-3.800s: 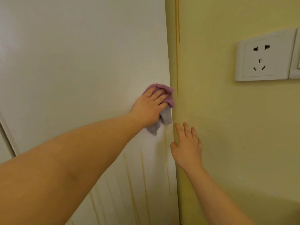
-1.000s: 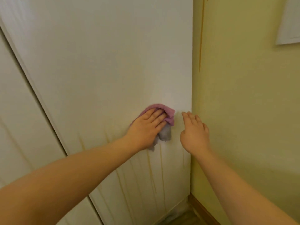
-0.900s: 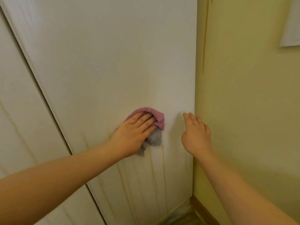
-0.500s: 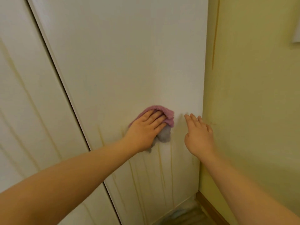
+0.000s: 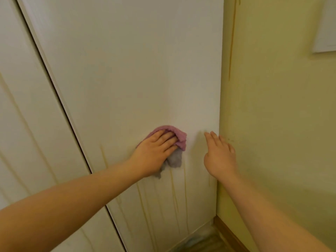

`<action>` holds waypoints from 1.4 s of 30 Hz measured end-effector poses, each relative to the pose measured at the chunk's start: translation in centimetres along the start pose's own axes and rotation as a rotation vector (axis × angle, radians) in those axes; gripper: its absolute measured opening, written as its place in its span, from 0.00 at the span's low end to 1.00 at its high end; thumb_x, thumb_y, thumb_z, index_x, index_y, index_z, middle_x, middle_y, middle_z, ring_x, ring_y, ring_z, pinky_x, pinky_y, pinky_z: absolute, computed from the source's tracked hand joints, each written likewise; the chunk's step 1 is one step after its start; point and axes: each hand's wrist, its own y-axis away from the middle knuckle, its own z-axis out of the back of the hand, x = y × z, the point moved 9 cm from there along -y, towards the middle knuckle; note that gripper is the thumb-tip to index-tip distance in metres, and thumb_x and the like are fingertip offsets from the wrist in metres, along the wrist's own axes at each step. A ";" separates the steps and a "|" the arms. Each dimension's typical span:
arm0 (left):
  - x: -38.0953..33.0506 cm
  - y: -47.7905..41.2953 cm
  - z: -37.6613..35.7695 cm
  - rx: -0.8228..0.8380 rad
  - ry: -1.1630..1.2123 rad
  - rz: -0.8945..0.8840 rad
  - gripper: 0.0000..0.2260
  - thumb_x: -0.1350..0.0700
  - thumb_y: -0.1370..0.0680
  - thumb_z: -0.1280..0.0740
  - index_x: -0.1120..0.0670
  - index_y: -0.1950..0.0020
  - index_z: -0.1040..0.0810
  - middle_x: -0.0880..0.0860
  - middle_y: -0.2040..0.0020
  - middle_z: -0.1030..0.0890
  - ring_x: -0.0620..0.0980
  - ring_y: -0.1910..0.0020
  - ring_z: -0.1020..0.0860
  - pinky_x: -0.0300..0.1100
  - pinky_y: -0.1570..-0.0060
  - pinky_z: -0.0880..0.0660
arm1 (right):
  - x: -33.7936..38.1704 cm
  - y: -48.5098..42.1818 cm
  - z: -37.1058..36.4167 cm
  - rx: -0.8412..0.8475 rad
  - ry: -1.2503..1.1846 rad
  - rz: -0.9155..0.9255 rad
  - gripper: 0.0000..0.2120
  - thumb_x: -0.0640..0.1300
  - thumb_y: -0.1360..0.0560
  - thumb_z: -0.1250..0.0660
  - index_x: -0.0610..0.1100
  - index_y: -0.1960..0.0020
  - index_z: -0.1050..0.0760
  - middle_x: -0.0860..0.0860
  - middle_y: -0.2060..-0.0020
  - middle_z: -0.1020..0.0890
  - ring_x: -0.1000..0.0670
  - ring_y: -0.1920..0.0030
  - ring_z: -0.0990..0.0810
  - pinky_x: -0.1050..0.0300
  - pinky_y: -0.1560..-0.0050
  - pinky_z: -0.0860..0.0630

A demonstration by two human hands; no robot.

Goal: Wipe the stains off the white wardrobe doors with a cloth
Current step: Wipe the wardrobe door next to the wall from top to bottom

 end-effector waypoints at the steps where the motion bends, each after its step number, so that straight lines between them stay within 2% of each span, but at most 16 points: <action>1: 0.5 1.1 0.1 -0.003 0.038 0.008 0.23 0.49 0.35 0.38 0.58 0.45 0.17 0.57 0.44 0.18 0.58 0.44 0.20 0.50 0.30 0.49 | -0.3 -0.2 0.0 0.002 0.001 -0.010 0.32 0.35 0.24 0.49 0.48 0.24 0.56 0.51 0.24 0.53 0.49 0.25 0.54 0.51 0.28 0.53; 6: 1.1 1.0 0.2 -0.044 0.006 0.020 0.23 0.55 0.31 0.46 0.59 0.42 0.19 0.59 0.42 0.20 0.60 0.42 0.22 0.49 0.30 0.50 | -1.2 -1.1 -0.6 0.005 0.002 -0.040 0.32 0.36 0.24 0.49 0.48 0.24 0.56 0.51 0.24 0.52 0.48 0.25 0.53 0.51 0.28 0.52; 11: -2.8 -4.1 -2.0 0.116 0.063 -0.020 0.23 0.46 0.36 0.38 0.50 0.45 0.16 0.51 0.42 0.19 0.52 0.41 0.21 0.46 0.34 0.37 | -0.8 -1.1 -0.9 0.010 0.022 -0.035 0.30 0.37 0.23 0.48 0.48 0.24 0.54 0.51 0.24 0.51 0.49 0.25 0.53 0.52 0.29 0.51; 13: -2.6 -3.4 -2.1 0.109 0.129 -0.015 0.23 0.49 0.34 0.44 0.53 0.47 0.16 0.53 0.44 0.18 0.53 0.43 0.20 0.46 0.35 0.38 | -1.1 -1.2 -0.7 -0.001 0.017 -0.047 0.30 0.37 0.23 0.48 0.48 0.24 0.54 0.51 0.24 0.51 0.49 0.25 0.52 0.52 0.28 0.52; 17: -1.9 -0.8 -1.3 -0.036 0.091 -0.038 0.24 0.52 0.34 0.42 0.59 0.46 0.17 0.58 0.44 0.18 0.59 0.44 0.20 0.49 0.32 0.45 | -1.8 -1.6 -1.0 0.007 0.015 -0.047 0.31 0.36 0.24 0.48 0.48 0.24 0.55 0.51 0.24 0.51 0.48 0.25 0.52 0.51 0.28 0.52; 21: -3.3 -3.3 -1.9 0.041 0.101 -0.047 0.23 0.55 0.31 0.46 0.59 0.44 0.18 0.58 0.41 0.20 0.59 0.41 0.22 0.53 0.31 0.45 | -1.8 -1.0 -1.4 0.035 -0.003 -0.063 0.31 0.36 0.24 0.48 0.48 0.24 0.54 0.51 0.24 0.51 0.49 0.25 0.52 0.51 0.28 0.51; 22: -3.8 -4.2 -1.6 0.060 0.101 -0.032 0.24 0.56 0.30 0.46 0.59 0.39 0.21 0.59 0.37 0.23 0.59 0.36 0.26 0.54 0.29 0.48 | -1.9 -0.9 -1.4 0.036 0.001 -0.064 0.31 0.36 0.24 0.48 0.48 0.24 0.53 0.51 0.24 0.50 0.49 0.25 0.52 0.51 0.29 0.51; 23: -4.6 -5.0 -1.9 0.101 0.092 -0.038 0.25 0.56 0.27 0.47 0.59 0.32 0.27 0.59 0.30 0.30 0.59 0.30 0.33 0.54 0.27 0.57 | -2.1 -0.8 -1.4 0.033 0.007 -0.067 0.30 0.37 0.24 0.48 0.48 0.24 0.53 0.51 0.24 0.50 0.49 0.25 0.52 0.51 0.29 0.51; 25: -6.4 -5.8 -4.4 0.251 0.120 -0.085 0.26 0.54 0.20 0.47 0.58 0.23 0.47 0.58 0.22 0.50 0.58 0.23 0.53 0.52 0.35 0.74 | -2.9 -0.6 -1.3 0.034 0.018 -0.089 0.30 0.37 0.24 0.48 0.48 0.24 0.53 0.51 0.24 0.50 0.49 0.25 0.52 0.51 0.29 0.50; 26: -6.9 -6.0 -4.7 0.315 0.126 -0.122 0.28 0.52 0.20 0.45 0.57 0.22 0.51 0.56 0.22 0.54 0.58 0.24 0.58 0.51 0.37 0.75 | -3.5 -0.5 -1.2 0.031 0.020 -0.111 0.30 0.37 0.23 0.48 0.47 0.24 0.52 0.51 0.24 0.49 0.48 0.25 0.52 0.51 0.29 0.50; 30: -7.5 -8.4 -4.6 0.317 0.131 -0.124 0.31 0.49 0.20 0.43 0.56 0.22 0.54 0.56 0.22 0.57 0.56 0.24 0.60 0.51 0.32 0.70 | -5.7 -0.4 -1.4 0.044 0.027 -0.196 0.28 0.39 0.22 0.48 0.46 0.24 0.52 0.50 0.24 0.49 0.47 0.25 0.51 0.50 0.29 0.48; 35: -8.7 -12.2 -4.5 0.274 0.062 -0.068 0.29 0.50 0.18 0.48 0.58 0.22 0.57 0.57 0.22 0.59 0.57 0.24 0.61 0.50 0.34 0.72 | -6.7 -0.7 -1.8 0.068 0.044 -0.219 0.28 0.39 0.22 0.49 0.47 0.24 0.53 0.51 0.24 0.50 0.48 0.25 0.51 0.50 0.29 0.49; 38: -12.0 -12.9 -6.2 0.267 0.101 -0.169 0.28 0.52 0.19 0.46 0.58 0.22 0.54 0.57 0.22 0.57 0.57 0.24 0.59 0.49 0.33 0.71 | -7.8 -0.7 -2.0 0.074 0.057 -0.240 0.27 0.42 0.21 0.48 0.46 0.24 0.53 0.50 0.24 0.49 0.47 0.25 0.51 0.50 0.29 0.50; 40: -17.2 -12.0 -7.9 0.262 0.502 -0.462 0.26 0.53 0.18 0.45 0.60 0.23 0.48 0.57 0.22 0.50 0.56 0.23 0.52 0.47 0.28 0.63 | -7.7 -0.5 -2.1 0.090 0.073 -0.238 0.29 0.45 0.21 0.46 0.46 0.24 0.54 0.50 0.24 0.49 0.47 0.25 0.51 0.50 0.29 0.50; 41: -20.0 -10.9 -6.7 0.143 0.869 -0.748 0.25 0.53 0.19 0.43 0.60 0.24 0.44 0.58 0.24 0.42 0.55 0.25 0.43 0.46 0.27 0.53 | -7.8 -0.6 -2.1 0.078 0.079 -0.228 0.29 0.45 0.21 0.45 0.46 0.24 0.54 0.49 0.24 0.49 0.47 0.25 0.51 0.49 0.29 0.50; 42: -19.8 -9.9 -4.6 -0.097 1.312 -0.710 0.24 0.52 0.19 0.40 0.60 0.26 0.39 0.58 0.27 0.34 0.54 0.30 0.33 0.46 0.30 0.41 | -7.8 -0.7 -2.1 0.080 0.087 -0.220 0.29 0.44 0.21 0.45 0.46 0.24 0.54 0.49 0.24 0.49 0.46 0.25 0.51 0.49 0.28 0.50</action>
